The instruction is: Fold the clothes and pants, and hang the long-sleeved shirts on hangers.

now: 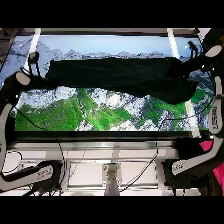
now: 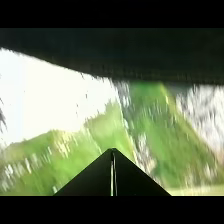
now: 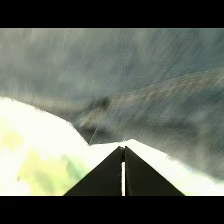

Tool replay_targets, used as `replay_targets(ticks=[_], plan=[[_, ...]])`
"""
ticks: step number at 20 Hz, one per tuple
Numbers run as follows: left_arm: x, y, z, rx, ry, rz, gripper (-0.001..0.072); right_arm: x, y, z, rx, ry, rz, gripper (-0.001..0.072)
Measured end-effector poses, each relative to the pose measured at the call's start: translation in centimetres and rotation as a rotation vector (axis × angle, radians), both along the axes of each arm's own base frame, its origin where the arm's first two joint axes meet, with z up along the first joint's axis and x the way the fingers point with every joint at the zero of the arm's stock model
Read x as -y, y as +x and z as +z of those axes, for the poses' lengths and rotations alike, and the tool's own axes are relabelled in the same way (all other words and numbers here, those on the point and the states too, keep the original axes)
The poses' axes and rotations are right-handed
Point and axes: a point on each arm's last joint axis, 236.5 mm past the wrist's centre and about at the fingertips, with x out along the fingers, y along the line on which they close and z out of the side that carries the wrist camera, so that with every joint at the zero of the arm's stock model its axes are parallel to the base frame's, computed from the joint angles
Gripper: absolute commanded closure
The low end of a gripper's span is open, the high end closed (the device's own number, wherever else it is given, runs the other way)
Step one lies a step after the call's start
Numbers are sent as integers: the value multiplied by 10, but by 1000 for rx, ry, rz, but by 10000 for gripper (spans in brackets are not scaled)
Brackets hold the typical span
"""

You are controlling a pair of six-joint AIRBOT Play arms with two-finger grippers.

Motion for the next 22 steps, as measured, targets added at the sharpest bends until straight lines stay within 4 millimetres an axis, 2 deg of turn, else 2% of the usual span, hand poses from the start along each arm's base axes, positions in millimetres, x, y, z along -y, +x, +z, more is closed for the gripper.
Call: replay_targets(ticks=[4, 5, 6, 7, 9, 12, 13, 14, 15, 18, 22], plan=[[25, -72, -28, -159, -70, -75, 697, -56, -68, -26, -48, 151, -23, 685], [30, -82, -31, -178, -84, -85, 697, -71, -80, -35, -60, 196, -48, 586], [34, -91, -34, -196, -98, -93, 698, -86, -89, -45, -70, 237, -86, 429], [36, -97, -35, -208, -109, -98, 697, -96, -94, -54, -79, 261, -126, 332], [42, -102, -35, -215, -136, -103, 697, -113, -90, -67, -70, 294, -225, 325], [53, -105, -32, -209, -180, -120, 698, -129, -72, -80, -31, 300, -367, 323], [56, -105, -30, -204, -191, -127, 697, -134, -69, -85, -35, 301, -404, 296], [58, -105, -29, -200, -201, -131, 697, -139, -67, -91, -42, 304, -442, 181], [59, -105, -28, -197, -206, -137, 697, -143, -66, -99, -55, 301, -467, 152], [62, -105, -27, -191, -219, -143, 697, -150, -61, -116, -79, 301, -537, 152], [64, -105, -26, -187, -226, -146, 698, -153, -42, -121, -63, 306, -581, 152]])
